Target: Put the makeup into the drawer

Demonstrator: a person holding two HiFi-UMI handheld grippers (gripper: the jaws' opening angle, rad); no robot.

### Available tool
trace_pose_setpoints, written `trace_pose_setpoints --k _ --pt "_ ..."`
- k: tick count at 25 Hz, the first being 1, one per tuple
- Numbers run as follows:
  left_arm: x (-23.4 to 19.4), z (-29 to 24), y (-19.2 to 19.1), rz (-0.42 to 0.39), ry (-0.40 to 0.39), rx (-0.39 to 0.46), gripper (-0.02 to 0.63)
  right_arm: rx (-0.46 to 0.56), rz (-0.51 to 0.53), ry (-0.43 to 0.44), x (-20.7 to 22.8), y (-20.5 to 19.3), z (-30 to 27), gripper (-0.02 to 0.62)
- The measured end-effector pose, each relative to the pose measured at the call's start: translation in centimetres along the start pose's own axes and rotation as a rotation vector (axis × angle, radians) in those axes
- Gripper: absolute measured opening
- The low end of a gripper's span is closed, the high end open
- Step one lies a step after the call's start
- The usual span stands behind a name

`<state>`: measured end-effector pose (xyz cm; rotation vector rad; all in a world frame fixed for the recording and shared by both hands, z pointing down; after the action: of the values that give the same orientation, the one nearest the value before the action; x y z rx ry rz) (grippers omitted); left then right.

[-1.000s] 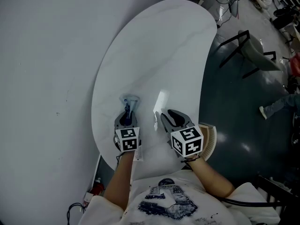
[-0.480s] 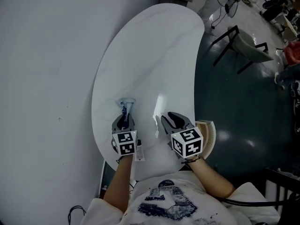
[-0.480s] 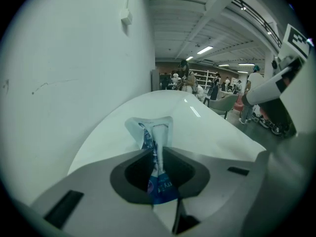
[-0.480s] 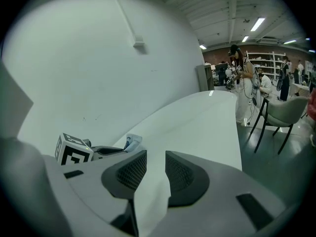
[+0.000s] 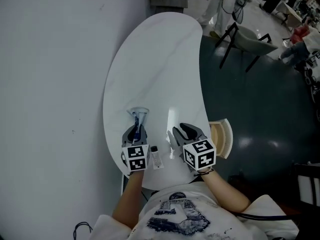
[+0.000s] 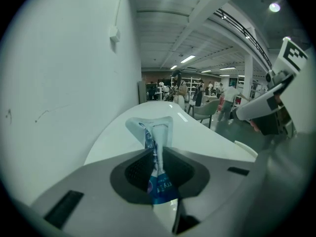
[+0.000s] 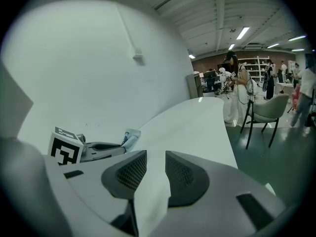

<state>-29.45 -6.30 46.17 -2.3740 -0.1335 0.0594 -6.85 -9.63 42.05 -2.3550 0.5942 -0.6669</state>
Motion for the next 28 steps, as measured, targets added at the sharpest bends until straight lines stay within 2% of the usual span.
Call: trace_pose_setpoints --k 7,14,21,28 --pt "0.5 3.9 -0.3 -0.094 -0.097 0.057 0.106 0.087 -0.059 -0.087 -3.5 -2.1 3.4 0.132" --pt "1.0 7.7 -1.5 -0.174 -0.176 0.084 0.106 0.14 -0.102 -0.132 -7.3 -4.5 5.6 0.13" --pt "2.2 10.7 -2.9 -0.223 -0.236 0.102 0.104 0.172 -0.132 -0.17 -9.7 -6.7 8.2 0.13" --pt "4.0 12.2 -3.5 -0.253 -0.279 0.112 0.103 0.196 -0.148 -0.194 -10.1 -7.9 10.1 0.13"
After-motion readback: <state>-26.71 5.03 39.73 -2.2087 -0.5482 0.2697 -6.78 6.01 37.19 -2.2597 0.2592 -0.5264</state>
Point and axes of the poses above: the fingertips, and each gripper's own axes: z backward along the fingers, x to its right, y out of its top, the point moved 10 cm from there along z, backward along the fingers, and after that the axes turned 9 degrees about -x, right-handed, at the moved point
